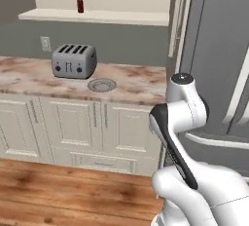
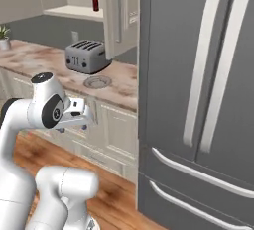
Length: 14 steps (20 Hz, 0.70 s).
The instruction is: Move the hot dog bun to the plate on the dining table and place the condiment next to that plate. Then navigate to the fridge and take the sausage and place it on the plate as well.
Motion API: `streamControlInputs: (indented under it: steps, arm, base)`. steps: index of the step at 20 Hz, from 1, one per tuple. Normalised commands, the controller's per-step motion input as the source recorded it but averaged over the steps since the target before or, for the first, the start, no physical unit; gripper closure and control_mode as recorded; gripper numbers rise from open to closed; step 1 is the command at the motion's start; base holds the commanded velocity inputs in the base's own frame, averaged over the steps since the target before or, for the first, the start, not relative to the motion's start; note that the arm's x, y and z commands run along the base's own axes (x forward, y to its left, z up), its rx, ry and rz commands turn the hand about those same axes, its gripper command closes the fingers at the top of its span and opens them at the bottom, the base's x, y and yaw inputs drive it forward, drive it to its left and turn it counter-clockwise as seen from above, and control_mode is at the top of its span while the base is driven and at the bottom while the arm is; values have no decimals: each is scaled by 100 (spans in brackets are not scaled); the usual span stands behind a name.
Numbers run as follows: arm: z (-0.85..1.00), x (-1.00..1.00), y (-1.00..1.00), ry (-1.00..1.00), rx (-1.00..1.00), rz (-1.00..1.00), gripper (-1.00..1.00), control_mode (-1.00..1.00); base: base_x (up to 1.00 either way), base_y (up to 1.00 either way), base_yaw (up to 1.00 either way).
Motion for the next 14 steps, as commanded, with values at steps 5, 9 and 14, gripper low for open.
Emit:
streamControlInputs:
  steps: [5, 9, 14]
  arm:
    - [0, 0, 0, 0, 0, 0, -100, 100]
    - [0, 0, 0, 0, 0, 0, -100, 100]
    - [0, 0, 0, 0, 0, 0, -100, 100]
  base:
    - [32, 85, -60]
    - [15, 95, -47]
    - [30, 88, -33]
